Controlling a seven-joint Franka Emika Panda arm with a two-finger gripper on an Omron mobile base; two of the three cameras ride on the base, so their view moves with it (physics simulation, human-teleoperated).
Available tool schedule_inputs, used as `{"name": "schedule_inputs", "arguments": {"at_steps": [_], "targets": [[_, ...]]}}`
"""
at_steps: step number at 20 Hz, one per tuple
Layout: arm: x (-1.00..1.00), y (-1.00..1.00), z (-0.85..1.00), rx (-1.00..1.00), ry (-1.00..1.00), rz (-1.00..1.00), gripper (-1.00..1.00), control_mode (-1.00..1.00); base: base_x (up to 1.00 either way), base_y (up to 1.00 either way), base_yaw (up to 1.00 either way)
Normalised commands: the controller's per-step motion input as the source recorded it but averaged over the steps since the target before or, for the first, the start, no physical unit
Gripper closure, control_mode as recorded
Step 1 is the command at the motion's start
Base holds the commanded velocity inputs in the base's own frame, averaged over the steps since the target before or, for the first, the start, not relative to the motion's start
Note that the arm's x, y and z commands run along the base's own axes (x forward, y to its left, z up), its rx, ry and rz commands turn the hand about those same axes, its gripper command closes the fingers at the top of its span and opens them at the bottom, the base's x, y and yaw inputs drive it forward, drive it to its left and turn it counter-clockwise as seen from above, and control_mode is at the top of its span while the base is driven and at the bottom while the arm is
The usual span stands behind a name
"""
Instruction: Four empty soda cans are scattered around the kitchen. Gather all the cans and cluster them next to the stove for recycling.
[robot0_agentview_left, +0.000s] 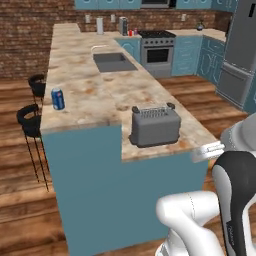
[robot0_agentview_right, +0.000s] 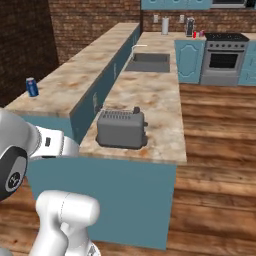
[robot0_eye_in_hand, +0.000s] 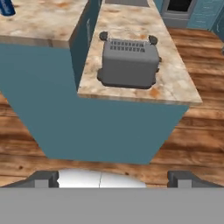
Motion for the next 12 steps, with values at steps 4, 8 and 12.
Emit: {"name": "schedule_inputs", "arguments": {"at_steps": [4, 8, 12], "targets": [[0.0, 0.0, 0.0, 0.0, 0.0, 0.0, -1.0, 1.0, -0.31, 0.83, 0.0], [0.0, 0.0, 0.0, 0.0, 0.0, 0.0, -1.0, 1.0, -0.21, 0.79, 0.0], [0.0, 0.0, 0.0, 0.0, 0.0, 0.0, -1.0, 1.0, -0.01, 0.66, 0.0]]}}
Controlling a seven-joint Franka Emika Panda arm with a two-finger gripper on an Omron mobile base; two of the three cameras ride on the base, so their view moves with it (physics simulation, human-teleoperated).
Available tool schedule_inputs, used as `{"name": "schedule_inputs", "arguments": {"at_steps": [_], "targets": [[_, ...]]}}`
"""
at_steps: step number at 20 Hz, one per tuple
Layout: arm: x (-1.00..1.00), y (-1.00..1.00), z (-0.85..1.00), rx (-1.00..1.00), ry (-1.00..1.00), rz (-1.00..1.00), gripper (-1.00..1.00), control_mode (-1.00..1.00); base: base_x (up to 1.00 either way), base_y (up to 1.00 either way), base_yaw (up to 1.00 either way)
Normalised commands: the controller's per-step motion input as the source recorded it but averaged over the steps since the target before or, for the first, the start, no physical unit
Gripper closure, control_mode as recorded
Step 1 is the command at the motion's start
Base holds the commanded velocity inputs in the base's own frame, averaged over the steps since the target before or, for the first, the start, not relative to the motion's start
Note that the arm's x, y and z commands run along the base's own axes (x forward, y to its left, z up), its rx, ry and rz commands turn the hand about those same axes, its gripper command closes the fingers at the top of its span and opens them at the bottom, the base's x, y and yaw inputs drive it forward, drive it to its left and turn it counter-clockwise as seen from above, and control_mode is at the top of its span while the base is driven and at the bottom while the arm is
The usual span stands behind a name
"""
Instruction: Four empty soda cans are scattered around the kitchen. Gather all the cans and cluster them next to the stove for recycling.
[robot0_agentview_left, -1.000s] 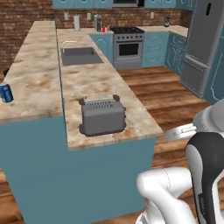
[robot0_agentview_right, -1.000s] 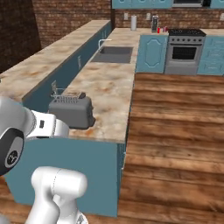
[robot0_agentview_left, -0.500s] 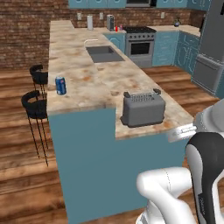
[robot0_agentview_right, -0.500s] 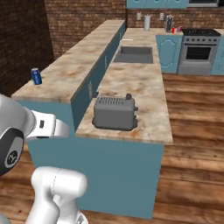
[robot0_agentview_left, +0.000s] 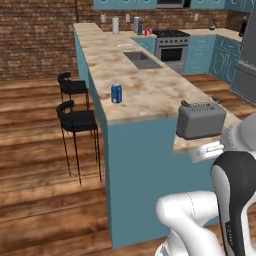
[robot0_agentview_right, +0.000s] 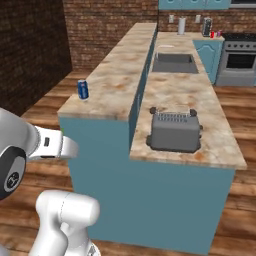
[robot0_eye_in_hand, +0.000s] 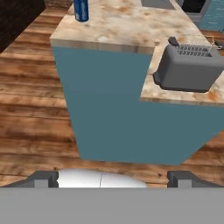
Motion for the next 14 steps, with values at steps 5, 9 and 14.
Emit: {"name": "schedule_inputs", "arguments": {"at_steps": [5, 9, 14], "targets": [[0.0, 0.0, 0.0, 0.0, 0.0, 0.0, -1.0, 1.0, 0.41, 0.4, 0.0], [0.0, 0.0, 0.0, 0.0, 0.0, 0.0, -1.0, 1.0, 0.54, 0.2, 0.0], [0.0, 0.0, 0.0, 0.0, 0.0, 0.0, -1.0, 1.0, 0.33, 0.24, -0.01]]}}
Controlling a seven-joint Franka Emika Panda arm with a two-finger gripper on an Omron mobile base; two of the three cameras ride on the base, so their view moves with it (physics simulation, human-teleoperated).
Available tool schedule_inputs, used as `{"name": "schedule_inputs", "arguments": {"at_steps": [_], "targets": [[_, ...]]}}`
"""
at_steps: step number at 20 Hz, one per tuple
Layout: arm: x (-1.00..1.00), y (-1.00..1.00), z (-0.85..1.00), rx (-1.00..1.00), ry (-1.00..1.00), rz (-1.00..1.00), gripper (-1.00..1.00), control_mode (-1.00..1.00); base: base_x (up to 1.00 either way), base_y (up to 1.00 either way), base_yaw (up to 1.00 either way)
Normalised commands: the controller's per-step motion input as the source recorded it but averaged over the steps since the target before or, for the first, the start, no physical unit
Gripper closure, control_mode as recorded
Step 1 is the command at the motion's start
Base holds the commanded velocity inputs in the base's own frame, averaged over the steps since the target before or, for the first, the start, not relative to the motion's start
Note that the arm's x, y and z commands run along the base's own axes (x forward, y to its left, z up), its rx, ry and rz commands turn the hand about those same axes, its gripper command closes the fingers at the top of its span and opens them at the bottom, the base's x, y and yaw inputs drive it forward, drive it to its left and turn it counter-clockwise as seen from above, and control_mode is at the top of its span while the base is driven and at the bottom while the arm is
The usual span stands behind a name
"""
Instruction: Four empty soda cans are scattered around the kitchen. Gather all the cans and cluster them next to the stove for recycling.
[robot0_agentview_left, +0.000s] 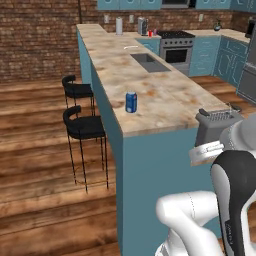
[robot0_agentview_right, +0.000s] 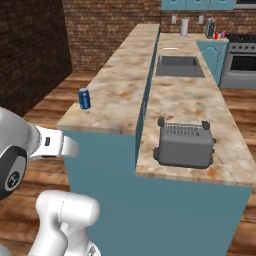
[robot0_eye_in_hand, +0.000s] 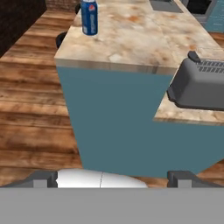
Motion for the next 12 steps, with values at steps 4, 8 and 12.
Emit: {"name": "schedule_inputs", "arguments": {"at_steps": [4, 8, 12], "targets": [[0.0, 0.0, 0.0, 0.0, 0.0, 0.0, -1.0, 1.0, 0.23, 0.34, 0.0], [0.0, 0.0, 0.0, 0.0, 0.0, 0.0, -1.0, 1.0, 0.25, 0.28, 0.0], [0.0, 0.0, 0.0, 0.0, 0.0, 0.0, -1.0, 1.0, 0.28, 0.24, 0.0]]}}
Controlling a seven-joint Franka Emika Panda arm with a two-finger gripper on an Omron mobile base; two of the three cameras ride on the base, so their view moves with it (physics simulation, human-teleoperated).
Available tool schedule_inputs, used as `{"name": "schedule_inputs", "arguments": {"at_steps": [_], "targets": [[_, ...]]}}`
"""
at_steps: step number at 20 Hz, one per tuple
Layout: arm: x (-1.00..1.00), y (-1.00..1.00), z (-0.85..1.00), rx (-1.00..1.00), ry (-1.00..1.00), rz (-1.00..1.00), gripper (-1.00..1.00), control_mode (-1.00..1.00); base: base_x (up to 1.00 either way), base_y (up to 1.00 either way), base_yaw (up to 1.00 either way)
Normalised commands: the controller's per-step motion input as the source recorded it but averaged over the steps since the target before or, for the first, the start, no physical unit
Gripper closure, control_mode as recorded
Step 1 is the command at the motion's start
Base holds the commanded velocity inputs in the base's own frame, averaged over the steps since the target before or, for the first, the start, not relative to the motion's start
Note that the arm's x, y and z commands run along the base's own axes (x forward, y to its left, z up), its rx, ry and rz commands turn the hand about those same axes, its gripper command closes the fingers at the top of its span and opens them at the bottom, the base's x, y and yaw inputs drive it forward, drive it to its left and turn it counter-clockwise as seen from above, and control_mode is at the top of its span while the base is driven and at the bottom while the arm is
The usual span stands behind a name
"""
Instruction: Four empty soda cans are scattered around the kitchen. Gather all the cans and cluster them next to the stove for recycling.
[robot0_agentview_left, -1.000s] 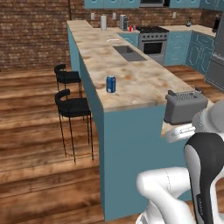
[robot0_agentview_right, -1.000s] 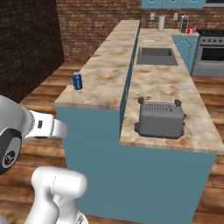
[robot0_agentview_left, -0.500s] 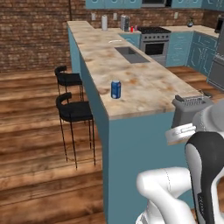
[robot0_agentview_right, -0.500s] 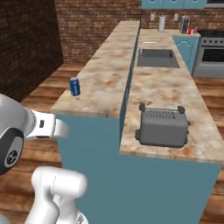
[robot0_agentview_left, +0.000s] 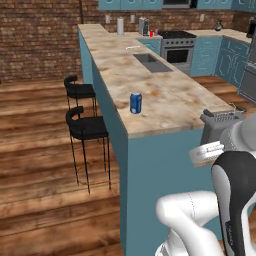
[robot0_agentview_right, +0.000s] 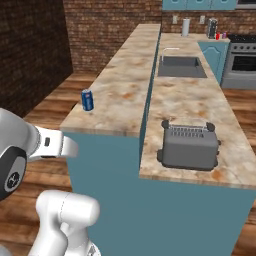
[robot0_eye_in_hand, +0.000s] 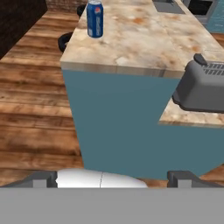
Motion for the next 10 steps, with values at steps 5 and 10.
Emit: {"name": "schedule_inputs", "arguments": {"at_steps": [5, 10], "targets": [[0.0, 0.0, 0.0, 0.0, 0.0, 0.0, -1.0, 1.0, 0.3, 0.19, 0.0], [0.0, 0.0, 0.0, 0.0, 0.0, 0.0, -1.0, 1.0, 0.3, 0.2, 0.0]]}}
